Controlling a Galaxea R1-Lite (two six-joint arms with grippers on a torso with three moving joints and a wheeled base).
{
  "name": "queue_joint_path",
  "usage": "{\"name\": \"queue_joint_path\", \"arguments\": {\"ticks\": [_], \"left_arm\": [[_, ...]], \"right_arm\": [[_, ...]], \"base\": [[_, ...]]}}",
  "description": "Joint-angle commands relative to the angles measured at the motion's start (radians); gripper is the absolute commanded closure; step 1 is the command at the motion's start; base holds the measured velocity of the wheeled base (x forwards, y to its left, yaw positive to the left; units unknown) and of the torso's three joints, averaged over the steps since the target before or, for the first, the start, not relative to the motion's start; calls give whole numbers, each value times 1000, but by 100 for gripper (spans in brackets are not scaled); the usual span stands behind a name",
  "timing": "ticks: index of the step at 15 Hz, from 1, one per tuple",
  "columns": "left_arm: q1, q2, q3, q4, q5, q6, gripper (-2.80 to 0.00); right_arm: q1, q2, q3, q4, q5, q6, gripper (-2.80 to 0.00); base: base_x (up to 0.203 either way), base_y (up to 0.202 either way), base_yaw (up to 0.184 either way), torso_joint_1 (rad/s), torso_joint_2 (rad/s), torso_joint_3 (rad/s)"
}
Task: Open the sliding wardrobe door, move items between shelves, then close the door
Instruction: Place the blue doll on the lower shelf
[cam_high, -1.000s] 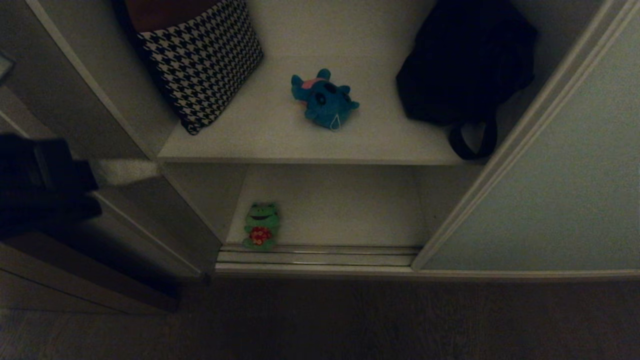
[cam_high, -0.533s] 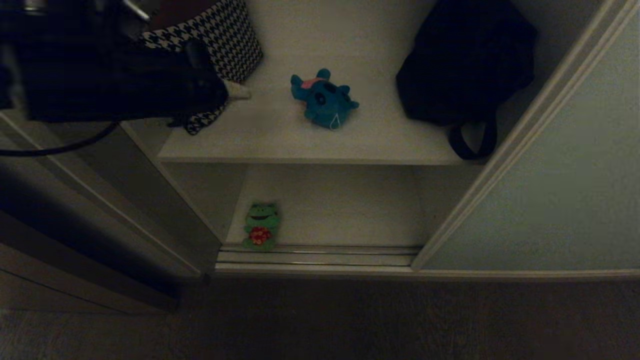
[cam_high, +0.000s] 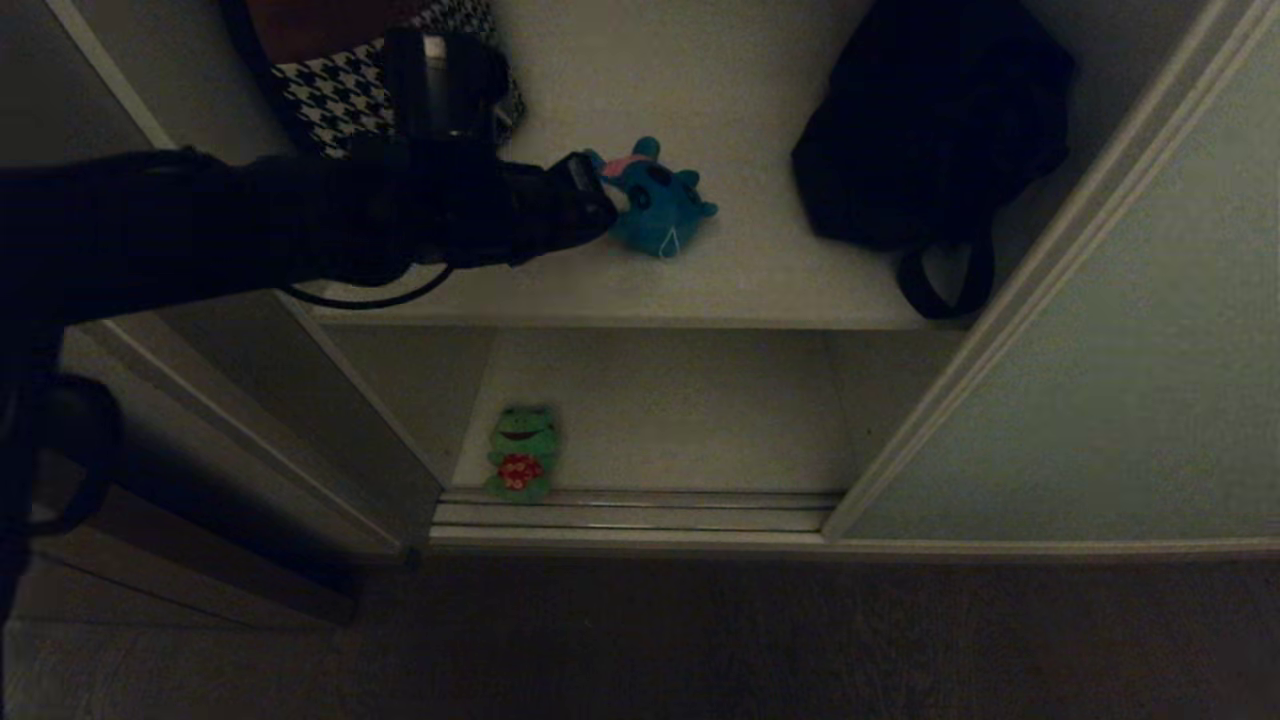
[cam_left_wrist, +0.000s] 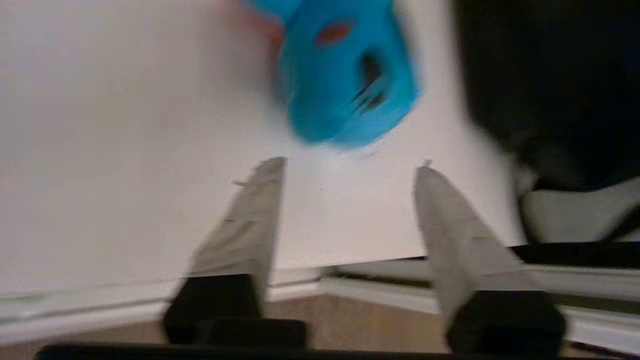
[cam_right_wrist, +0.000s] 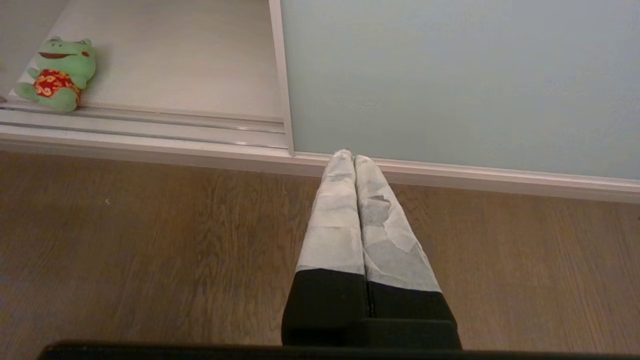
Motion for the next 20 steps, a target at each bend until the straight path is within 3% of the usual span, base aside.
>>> {"name": "queue_joint_path", "arguments": {"ticks": [1,8,11,14,20], "left_arm": [[-5,65,-5,-3,3,-2,-280],[-20,84,-5,-159,4,-1,-280],[-31,99,0,-160,10,-1,-280],[-49,102,1,-165,84,-1,-280],[-51,98,1,-155,80,2,-280]], "right_arm": [[0,-2,0,0,0,0,0],[0,-1,0,0,0,0,0],[0,-2,0,0,0,0,0],[0,-2,0,0,0,0,0],[0,-1,0,0,0,0,0]], "base": [[0,0,0,0,0,0],[0,0,0,0,0,0],[0,0,0,0,0,0],[0,0,0,0,0,0],[0,0,0,0,0,0]]}}
